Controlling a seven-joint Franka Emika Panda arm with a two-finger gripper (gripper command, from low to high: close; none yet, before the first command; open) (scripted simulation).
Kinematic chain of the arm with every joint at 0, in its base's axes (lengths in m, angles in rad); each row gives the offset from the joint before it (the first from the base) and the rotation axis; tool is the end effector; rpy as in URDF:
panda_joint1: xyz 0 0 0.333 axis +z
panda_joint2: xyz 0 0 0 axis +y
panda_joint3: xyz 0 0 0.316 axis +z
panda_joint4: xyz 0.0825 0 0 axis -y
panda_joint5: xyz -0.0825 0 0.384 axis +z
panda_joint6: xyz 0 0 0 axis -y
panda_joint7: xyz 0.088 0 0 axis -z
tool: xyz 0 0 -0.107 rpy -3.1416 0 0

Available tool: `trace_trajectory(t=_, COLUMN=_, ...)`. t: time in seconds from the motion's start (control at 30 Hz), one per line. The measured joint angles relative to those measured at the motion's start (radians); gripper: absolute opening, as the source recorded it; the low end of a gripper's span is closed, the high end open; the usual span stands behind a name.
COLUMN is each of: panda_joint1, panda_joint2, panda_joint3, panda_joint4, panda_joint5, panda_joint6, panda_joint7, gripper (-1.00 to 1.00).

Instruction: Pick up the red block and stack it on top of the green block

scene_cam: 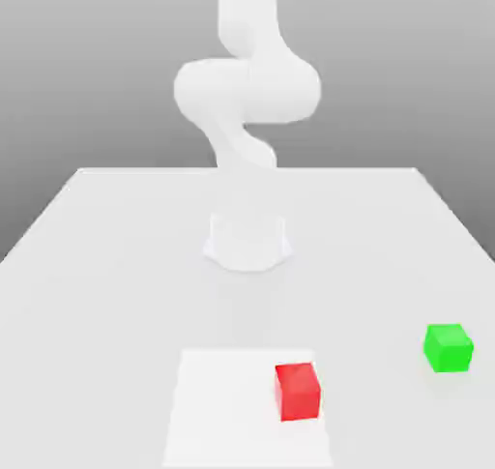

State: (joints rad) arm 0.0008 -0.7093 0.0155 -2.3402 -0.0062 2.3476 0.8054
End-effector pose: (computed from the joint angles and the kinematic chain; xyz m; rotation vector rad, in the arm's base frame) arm 0.3816 0.0080 0.6629 -2.5097 1.0410 -0.9423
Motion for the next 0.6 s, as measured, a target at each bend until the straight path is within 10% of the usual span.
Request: trace_trajectory(t=0.6, panda_joint1=0.038, panda_joint2=0.660, panda_joint3=0.077, panda_joint4=-0.291, panda_joint5=-0.028, panda_joint6=0.346, panda_joint7=0.027, gripper=0.00)
